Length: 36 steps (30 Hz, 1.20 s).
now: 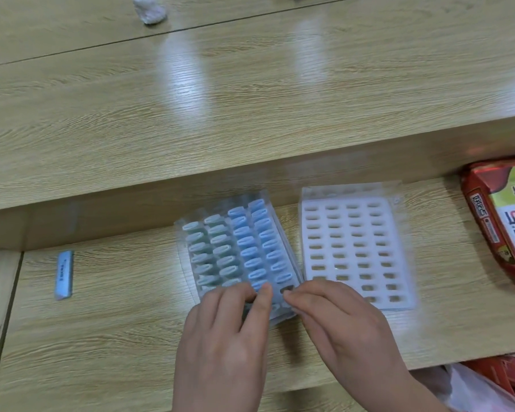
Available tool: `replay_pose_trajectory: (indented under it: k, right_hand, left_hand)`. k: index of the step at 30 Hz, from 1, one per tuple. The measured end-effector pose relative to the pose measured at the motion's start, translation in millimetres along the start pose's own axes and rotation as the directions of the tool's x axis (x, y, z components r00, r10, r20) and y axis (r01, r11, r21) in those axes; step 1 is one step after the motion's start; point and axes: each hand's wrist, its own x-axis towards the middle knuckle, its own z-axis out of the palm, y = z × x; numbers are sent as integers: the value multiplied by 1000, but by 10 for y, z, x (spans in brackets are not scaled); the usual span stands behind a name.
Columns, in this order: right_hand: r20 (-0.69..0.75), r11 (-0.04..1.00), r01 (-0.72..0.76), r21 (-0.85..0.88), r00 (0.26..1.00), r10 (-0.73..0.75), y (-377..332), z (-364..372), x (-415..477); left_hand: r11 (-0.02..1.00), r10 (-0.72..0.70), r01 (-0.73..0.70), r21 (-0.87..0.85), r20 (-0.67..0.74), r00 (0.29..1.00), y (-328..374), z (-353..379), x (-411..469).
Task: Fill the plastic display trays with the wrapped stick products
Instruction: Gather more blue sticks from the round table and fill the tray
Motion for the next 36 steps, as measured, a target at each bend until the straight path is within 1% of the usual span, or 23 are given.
replay_pose_trajectory:
  k: [6, 9, 11, 19, 23, 25, 26, 27, 28, 30, 31, 33, 34, 35, 36]
  right_hand:
    - [13, 1000, -22, -5, 1000, 22, 7, 6, 7]
    - [15, 1000, -27, 0, 1000, 27, 0, 0, 17]
    - [13, 999, -33, 4, 999, 33, 3, -3, 20]
    - [30, 999, -32, 7, 999, 32, -13, -48, 33]
    - [-4, 996, -86, -23, 996, 85, -133, -67, 59]
    - [-44, 997, -78, -16, 996, 77, -288, -56, 141]
    - [-61, 998, -57, -12, 997, 56, -387, -29, 201]
    - [-65, 1000, -27, -13, 998, 26, -495, 12, 264]
    - [-57, 1000, 10, -13, 998, -10, -617, 75, 333]
    - [-7, 997, 80, 12, 997, -80, -898, 270, 505]
    - [40, 994, 105, 32, 994, -106, -1049, 404, 590]
    - [161, 993, 104, 51, 981, -111, -1353, 718, 760]
    - [229, 996, 73, 42, 970, -81, -1499, 894, 858]
    - [300, 999, 33, 21, 953, -38, -1632, 1075, 959]
    - [367, 1000, -8, 2, 930, 6, -1744, 1266, 1059]
  left_hand:
    - [984, 47, -37, 177, -50, 998, 99, 116, -193]
    - [976, 45, -23, 218, -99, 994, 93, 172, -258]
    - [978, 27, -1, 209, -121, 992, 81, 191, -280]
    - [994, -39, 52, 99, -134, 990, 73, 196, -281]
    - [995, -55, 47, -83, -92, 994, -100, 93, -351]
    - [975, -131, 120, -186, -50, 990, -315, -34, -415]
    - [950, -208, 192, -245, -40, 977, -449, -91, -463]
    - [911, -309, 286, -297, -33, 950, -595, -140, -520]
    - [853, -430, 397, -340, -25, 903, -747, -191, -571]
    - [699, -660, 600, -388, -26, 751, -1110, -275, -647]
    - [623, -745, 675, -395, -34, 667, -1312, -300, -685]
    - [492, -853, 777, -393, -36, 521, -1715, -335, -745]
    - [445, -882, 809, -385, -30, 471, -1902, -346, -757]
    - [410, -900, 832, -374, -17, 436, -2064, -351, -759]
    - [394, -907, 846, -360, -2, 422, -2202, -347, -758]
